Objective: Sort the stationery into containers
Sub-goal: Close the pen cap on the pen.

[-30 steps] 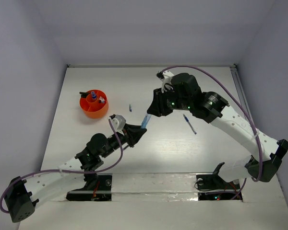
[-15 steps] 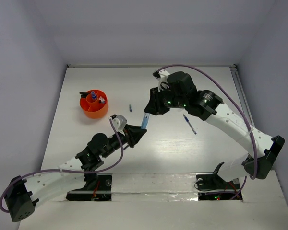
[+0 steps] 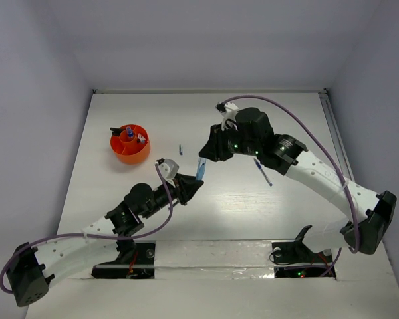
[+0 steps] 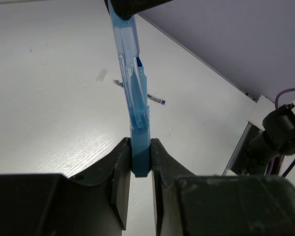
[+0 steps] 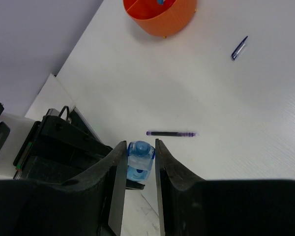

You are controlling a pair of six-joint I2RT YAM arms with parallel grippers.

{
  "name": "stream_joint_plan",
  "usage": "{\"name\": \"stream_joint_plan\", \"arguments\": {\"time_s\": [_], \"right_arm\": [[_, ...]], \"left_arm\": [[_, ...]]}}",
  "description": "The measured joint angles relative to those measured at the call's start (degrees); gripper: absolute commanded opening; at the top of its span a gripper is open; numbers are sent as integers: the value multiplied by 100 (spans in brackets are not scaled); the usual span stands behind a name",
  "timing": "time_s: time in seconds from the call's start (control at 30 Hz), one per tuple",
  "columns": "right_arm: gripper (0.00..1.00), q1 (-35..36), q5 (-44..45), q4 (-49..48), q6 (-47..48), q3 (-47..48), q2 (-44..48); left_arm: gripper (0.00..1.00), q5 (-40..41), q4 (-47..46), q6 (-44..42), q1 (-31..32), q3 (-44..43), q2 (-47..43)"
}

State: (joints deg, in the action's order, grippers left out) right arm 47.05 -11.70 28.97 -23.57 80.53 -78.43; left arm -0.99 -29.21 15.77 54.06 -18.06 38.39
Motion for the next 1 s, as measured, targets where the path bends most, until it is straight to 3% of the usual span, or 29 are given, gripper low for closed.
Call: {"name": "stream_joint_plan", "arguments": {"time_s": [0.37,0.77,1.0], "right_arm": [[10,179,66,-881,-352,-1073,675],[10,334,297,-1364,-474,-1429,782],[0,444,535,-1825,-540,-1805,813]], "left_arm": [[0,125,-170,72,37,-157,7],[0,238,-214,131,48,-177,201],[0,407,168,133,55,-282,223]]}}
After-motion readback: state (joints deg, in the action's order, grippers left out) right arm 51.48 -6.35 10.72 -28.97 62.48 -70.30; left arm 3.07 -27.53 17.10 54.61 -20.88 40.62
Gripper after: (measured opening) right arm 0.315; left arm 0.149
